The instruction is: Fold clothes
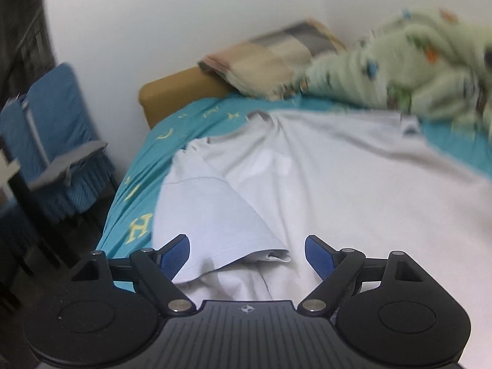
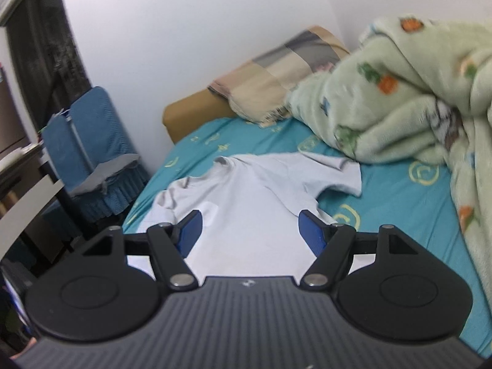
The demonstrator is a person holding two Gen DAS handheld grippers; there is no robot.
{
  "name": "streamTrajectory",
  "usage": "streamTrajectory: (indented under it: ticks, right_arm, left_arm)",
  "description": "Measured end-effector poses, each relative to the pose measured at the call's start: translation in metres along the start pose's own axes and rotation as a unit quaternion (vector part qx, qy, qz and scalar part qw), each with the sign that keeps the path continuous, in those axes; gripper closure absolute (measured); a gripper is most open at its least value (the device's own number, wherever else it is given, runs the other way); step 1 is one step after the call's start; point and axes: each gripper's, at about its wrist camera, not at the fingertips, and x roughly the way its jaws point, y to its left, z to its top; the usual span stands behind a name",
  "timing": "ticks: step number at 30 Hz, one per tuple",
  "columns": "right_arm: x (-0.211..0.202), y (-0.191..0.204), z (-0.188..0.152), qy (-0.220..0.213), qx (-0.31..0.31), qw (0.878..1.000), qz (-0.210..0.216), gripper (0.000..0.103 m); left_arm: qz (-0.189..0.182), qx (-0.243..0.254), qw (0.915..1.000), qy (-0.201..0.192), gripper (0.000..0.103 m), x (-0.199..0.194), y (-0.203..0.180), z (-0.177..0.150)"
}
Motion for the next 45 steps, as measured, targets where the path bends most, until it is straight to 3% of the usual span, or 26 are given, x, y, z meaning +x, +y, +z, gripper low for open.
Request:
streamTrajectory:
  ticks: [1,3,5,6,7,9,12,14,17,21,25,27,28,29,34,37,41,45]
  right_arm:
    - [0.004,-0.002,0.0,0.001,0.003,1.0,-0.002,0.031]
    - [0.012,-0.007,0.0,0.004,0.01,1.0,-0.007,0.031]
    - [0.02,-0.011,0.0,0.008,0.015,1.0,-0.011,0.031]
    - [0.023,-0.011,-0.001,0.01,0.015,1.0,-0.012,0.031]
    - [0.026,-0.011,-0.002,0.014,0.014,1.0,-0.013,0.031]
    - [0.032,-0.009,-0.005,0.023,0.013,1.0,-0.016,0.031]
    - [0.043,-0.005,-0.008,0.035,0.009,0.999,-0.018,0.031]
    - [0.051,0.0,-0.009,0.038,-0.002,0.999,-0.02,0.031]
    - [0.064,0.008,-0.013,0.042,-0.019,0.999,-0.024,0.031]
    - [0.084,0.016,-0.018,0.052,-0.039,0.997,-0.032,0.031]
    - [0.099,0.02,-0.021,0.06,-0.05,0.996,-0.036,0.031]
    - [0.102,0.021,-0.021,0.059,-0.055,0.996,-0.038,0.031]
    - [0.103,0.02,-0.021,0.059,-0.056,0.996,-0.038,0.031]
    - [0.103,0.019,-0.021,0.058,-0.057,0.996,-0.039,0.031]
    - [0.098,0.018,-0.018,0.052,-0.047,0.997,-0.033,0.031]
    - [0.088,0.021,-0.017,0.044,-0.049,0.998,-0.025,0.031]
    - [0.07,0.021,-0.016,0.036,-0.049,0.998,-0.021,0.031]
    - [0.045,0.021,-0.017,0.029,-0.053,0.998,-0.024,0.031]
  left_arm:
    - [0.006,0.016,0.9998,0.007,0.02,0.012,-0.007,0.0]
    - [0.023,0.025,0.9991,0.024,0.034,0.035,-0.008,-0.001]
    - [0.015,-0.011,0.9996,0.022,0.076,0.048,0.008,0.004]
    - [0.006,-0.047,0.9987,0.02,0.088,0.051,0.025,0.009]
    - [-0.003,-0.086,0.9962,0.017,0.094,0.053,0.042,0.013]
    - [-0.031,-0.165,0.9859,0.0,0.095,0.054,0.085,0.024]
    - [-0.031,-0.241,0.9696,-0.025,0.097,0.058,0.15,0.044]
    - [-0.016,-0.292,0.9558,-0.026,0.097,0.066,0.197,0.058]
    - [0.039,-0.344,0.9378,-0.019,0.098,0.083,0.264,0.075]
    - [0.123,-0.338,0.9326,0.029,0.098,0.131,0.321,0.074]
    - [0.129,-0.342,0.9258,0.096,0.093,0.176,0.337,0.045]
    - [0.128,-0.336,0.9269,0.107,0.079,0.178,0.33,0.035]
    - [0.128,-0.329,0.9288,0.112,0.063,0.176,0.325,0.03]
    - [0.124,-0.322,0.9311,0.119,0.056,0.17,0.32,0.027]
    - [0.065,-0.311,0.9325,0.171,0.05,0.089,0.274,0.005]
    - [0.024,-0.306,0.9288,0.207,0.037,0.023,0.233,-0.014]
    - [-0.025,-0.302,0.9139,0.271,0.033,-0.05,0.179,-0.044]
    - [-0.047,-0.28,0.9085,0.306,0.033,-0.084,0.137,-0.06]
